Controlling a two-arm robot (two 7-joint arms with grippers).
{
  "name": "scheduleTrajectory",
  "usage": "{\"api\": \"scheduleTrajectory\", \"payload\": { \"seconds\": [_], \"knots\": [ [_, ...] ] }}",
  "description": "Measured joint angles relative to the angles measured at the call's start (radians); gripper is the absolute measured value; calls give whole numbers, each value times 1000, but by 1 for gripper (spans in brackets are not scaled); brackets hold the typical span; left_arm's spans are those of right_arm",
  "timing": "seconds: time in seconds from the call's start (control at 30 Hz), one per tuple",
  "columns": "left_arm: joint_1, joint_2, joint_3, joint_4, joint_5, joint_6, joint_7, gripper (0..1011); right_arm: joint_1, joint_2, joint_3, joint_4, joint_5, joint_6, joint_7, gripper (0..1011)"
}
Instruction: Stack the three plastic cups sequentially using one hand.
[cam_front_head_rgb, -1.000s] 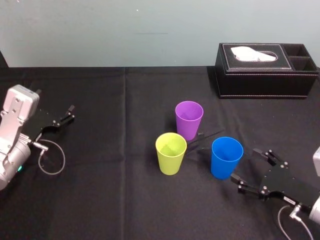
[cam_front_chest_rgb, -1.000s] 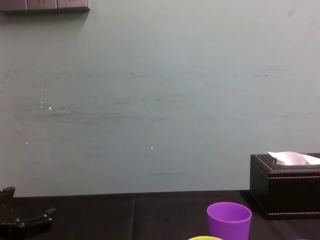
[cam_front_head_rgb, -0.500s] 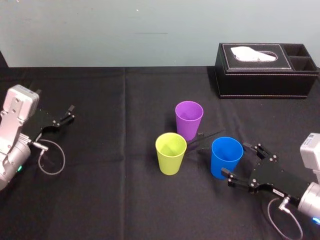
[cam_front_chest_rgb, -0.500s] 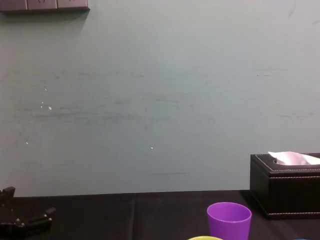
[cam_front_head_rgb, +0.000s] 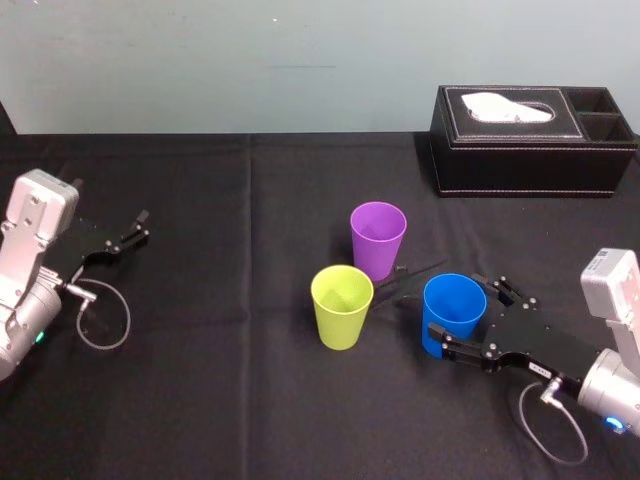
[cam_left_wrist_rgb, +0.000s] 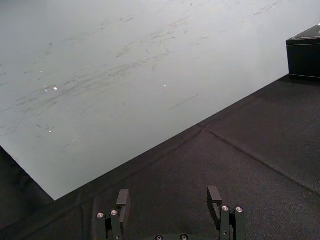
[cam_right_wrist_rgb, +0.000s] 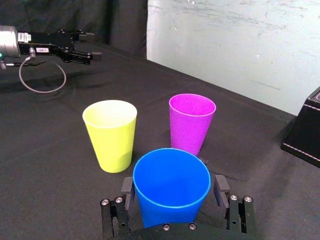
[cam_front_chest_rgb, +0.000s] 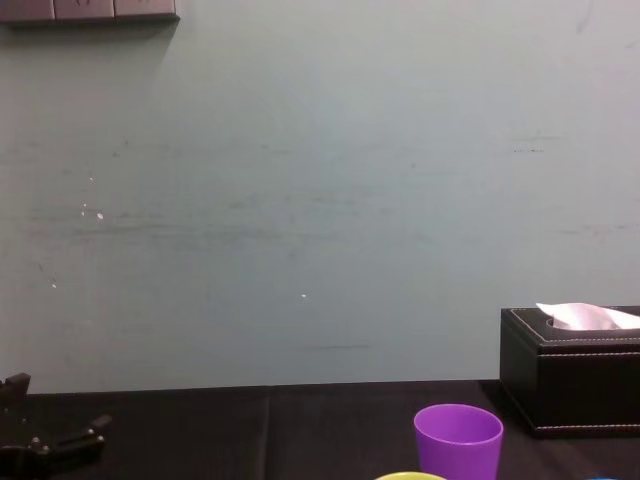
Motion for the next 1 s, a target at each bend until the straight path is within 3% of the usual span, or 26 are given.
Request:
{"api": "scheduleTrajectory", "payload": {
  "seconds": [0.5, 0.67, 0.77, 1.0],
  "knots": [
    [0, 0, 0, 0, 0, 0, 0, 1012, 10, -7, -5, 8, 5, 13, 5, 1004],
    [0, 0, 0, 0, 0, 0, 0, 1012, 9, -7, -5, 7, 5, 12, 5, 920],
    [0, 0, 0, 0, 0, 0, 0, 1011, 9, -7, -4, 7, 5, 11, 5, 803],
    [0, 0, 0, 0, 0, 0, 0, 1011, 8, -6, -4, 6, 5, 10, 4, 762]
  ]
}}
